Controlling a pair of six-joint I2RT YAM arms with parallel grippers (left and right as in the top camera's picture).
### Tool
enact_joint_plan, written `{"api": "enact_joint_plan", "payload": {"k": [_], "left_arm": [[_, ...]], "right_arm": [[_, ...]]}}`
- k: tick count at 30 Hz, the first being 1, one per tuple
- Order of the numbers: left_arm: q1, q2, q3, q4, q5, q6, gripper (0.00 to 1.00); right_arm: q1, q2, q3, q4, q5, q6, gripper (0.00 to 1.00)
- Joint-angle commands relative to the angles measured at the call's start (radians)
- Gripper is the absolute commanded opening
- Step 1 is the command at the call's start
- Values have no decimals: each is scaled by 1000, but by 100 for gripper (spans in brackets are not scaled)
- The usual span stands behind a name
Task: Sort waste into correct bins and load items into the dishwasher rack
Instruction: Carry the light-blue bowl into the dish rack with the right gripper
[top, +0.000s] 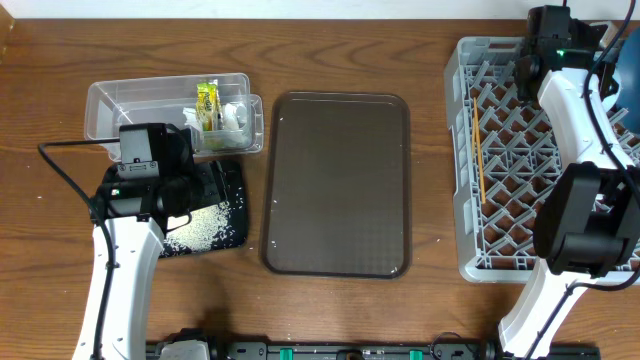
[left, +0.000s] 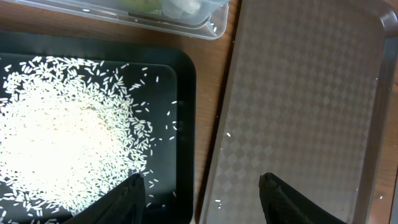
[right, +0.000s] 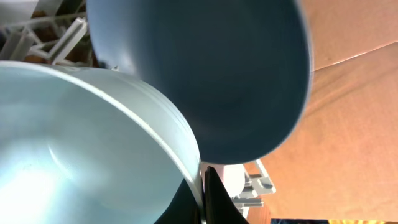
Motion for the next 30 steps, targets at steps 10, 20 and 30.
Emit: {"api": "enact_joint_plan", "payload": {"k": [10,20,30], "left_arm": [[4,-7,7,-3,-2,-2,62],[4,-7,7,-3,-2,-2,62],[4,-7,7,-3,-2,-2,63]], "right_arm": [[26,20,-72,22,3,-43,1],[82,20,-138,-7,-96,10,1],[138,18,-138,-150,-336,67,22]]}}
